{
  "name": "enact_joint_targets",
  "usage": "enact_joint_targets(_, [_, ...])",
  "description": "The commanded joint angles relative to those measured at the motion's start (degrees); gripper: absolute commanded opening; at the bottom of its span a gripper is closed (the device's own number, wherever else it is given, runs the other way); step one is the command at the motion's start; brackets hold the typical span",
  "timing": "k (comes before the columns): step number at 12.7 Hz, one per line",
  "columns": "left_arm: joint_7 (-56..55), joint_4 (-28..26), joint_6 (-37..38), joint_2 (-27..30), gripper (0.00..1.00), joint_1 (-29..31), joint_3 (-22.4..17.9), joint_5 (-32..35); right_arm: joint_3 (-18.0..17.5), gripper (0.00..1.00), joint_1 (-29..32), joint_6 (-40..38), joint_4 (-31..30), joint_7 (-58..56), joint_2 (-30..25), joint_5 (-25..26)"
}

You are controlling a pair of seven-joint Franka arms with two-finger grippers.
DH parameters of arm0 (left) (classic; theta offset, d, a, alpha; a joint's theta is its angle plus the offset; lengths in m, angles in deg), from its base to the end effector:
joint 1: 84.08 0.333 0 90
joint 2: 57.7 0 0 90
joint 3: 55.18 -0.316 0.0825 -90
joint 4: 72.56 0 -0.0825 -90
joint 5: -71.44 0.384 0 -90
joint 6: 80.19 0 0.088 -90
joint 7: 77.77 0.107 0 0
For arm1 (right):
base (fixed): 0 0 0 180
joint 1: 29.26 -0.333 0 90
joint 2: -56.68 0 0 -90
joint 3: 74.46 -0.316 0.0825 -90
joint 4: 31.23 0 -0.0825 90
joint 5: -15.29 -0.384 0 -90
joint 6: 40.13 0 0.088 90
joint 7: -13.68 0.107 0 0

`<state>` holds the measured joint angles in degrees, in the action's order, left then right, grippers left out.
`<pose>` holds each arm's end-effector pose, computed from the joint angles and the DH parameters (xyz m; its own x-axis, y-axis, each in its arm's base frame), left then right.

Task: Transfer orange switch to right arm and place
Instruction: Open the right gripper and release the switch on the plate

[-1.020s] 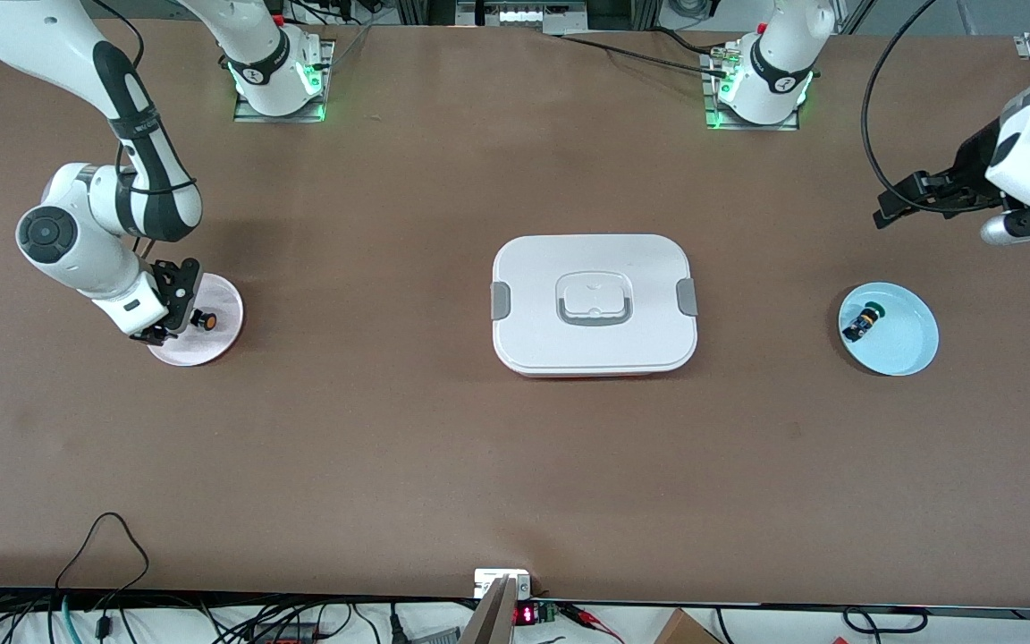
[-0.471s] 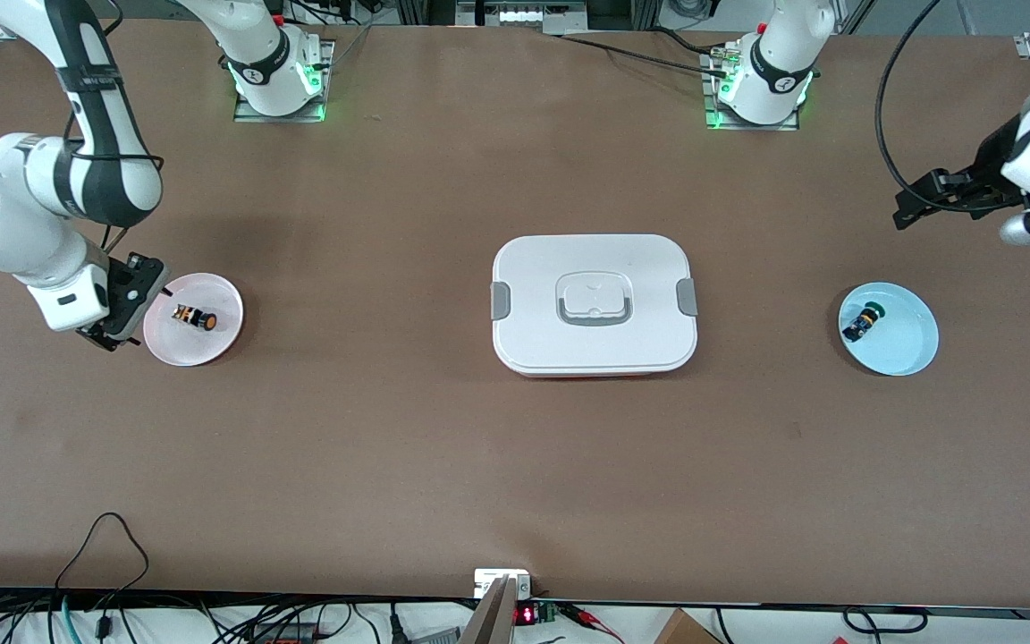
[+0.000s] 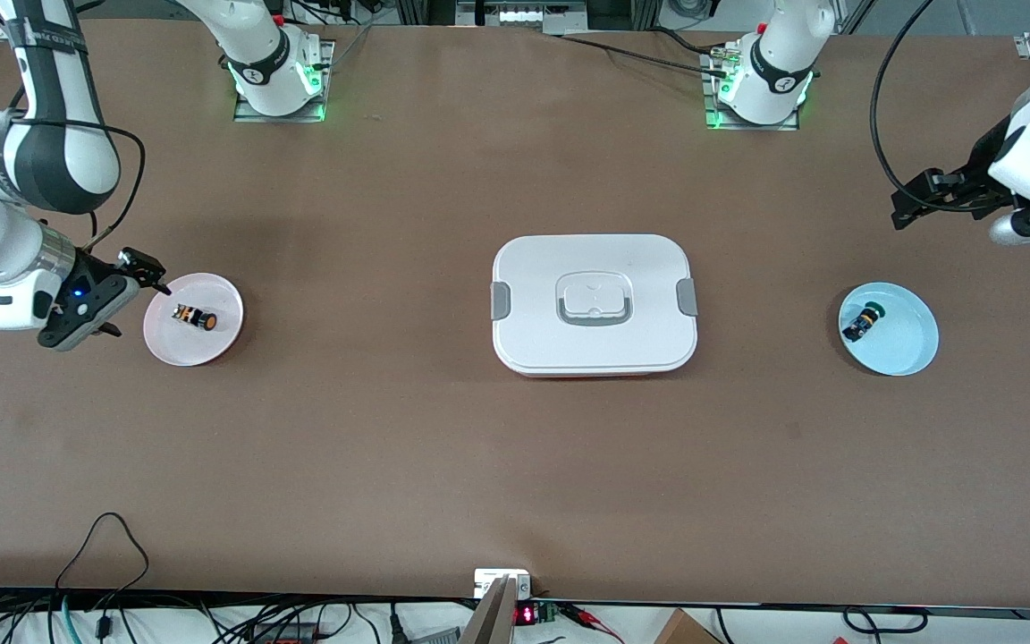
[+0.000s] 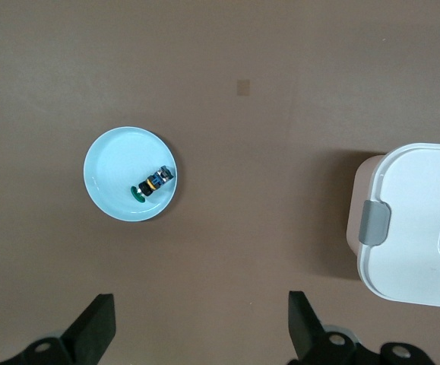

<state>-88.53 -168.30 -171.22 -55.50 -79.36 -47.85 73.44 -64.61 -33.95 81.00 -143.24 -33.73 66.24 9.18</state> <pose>0.5415 -0.0223 0.5997 0.9893 0.1413 -0.0359 0.1396 -0.9891 -0.0473 0.5897 -0.0452 0.3940 0.7748 0.6308 0.0418 0.6322 -0.7734 -0.0469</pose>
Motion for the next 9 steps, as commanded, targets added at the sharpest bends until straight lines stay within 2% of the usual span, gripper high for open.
enact_joint_targets(1, [0.31,2.04,1.48,-1.32,1.0,0.2,0.24,-0.51,0.0,1.0,-1.03,-6.14,0.57,11.51,-1.56,-1.0])
enact_joint_targets(5, [0.31,1.95,1.56,-1.58,1.0,0.9,0.15,-1.65,-0.17,1.0,-4.19,-12.73,1.18,34.62,-2.61,-1.0])
enact_joint_targets(7, [0.31,1.95,1.56,-1.58,1.0,0.9,0.15,-1.65,-0.35,1.0,-4.72,-18.61,4.42,41.4,-2.7,-0.74])
enact_joint_targets(9, [0.39,1.95,1.56,-1.58,1.0,0.9,0.15,-1.65,-0.27,1.0,-4.55,-25.64,10.29,42.84,-2.7,0.22])
